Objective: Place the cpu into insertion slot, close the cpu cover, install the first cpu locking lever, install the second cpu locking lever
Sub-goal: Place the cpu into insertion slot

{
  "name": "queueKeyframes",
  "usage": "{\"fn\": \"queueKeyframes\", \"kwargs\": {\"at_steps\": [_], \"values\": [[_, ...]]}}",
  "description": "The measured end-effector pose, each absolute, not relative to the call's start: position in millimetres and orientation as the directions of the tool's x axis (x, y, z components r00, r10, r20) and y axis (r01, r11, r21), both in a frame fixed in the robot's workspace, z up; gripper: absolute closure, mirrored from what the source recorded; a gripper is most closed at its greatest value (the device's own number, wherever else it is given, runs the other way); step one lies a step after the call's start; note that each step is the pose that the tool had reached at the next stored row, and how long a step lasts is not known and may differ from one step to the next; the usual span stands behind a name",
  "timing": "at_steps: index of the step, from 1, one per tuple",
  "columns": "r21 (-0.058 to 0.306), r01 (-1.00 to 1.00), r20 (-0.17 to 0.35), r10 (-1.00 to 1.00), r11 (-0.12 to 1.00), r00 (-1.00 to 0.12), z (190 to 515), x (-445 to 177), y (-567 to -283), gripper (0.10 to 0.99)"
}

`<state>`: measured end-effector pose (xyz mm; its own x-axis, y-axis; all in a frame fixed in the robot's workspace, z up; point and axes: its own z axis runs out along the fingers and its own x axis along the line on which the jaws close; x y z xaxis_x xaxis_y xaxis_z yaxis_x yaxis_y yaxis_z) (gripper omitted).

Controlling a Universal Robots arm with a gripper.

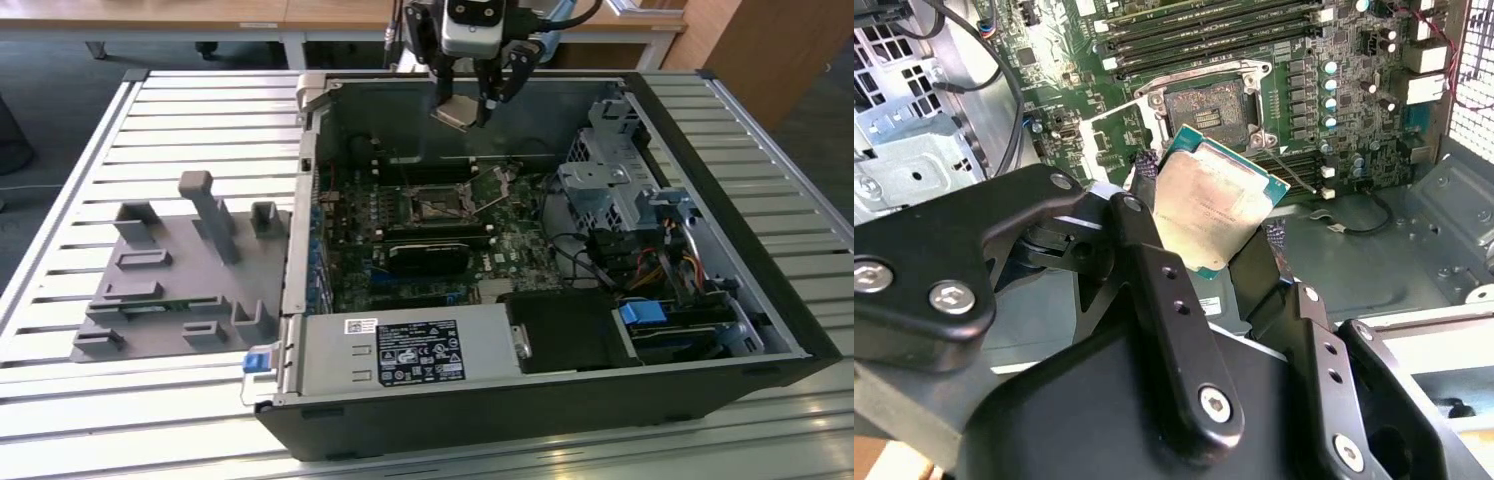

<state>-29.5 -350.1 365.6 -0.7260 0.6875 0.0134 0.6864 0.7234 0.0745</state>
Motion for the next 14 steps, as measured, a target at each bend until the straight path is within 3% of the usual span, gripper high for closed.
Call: {"fn": "queueKeyframes", "kwargs": {"at_steps": [14], "values": [[0.074, 0.732, 0.013, 0.734, 0.677, -0.680, 365.3, -29.5, -350.0, 0.545]]}}
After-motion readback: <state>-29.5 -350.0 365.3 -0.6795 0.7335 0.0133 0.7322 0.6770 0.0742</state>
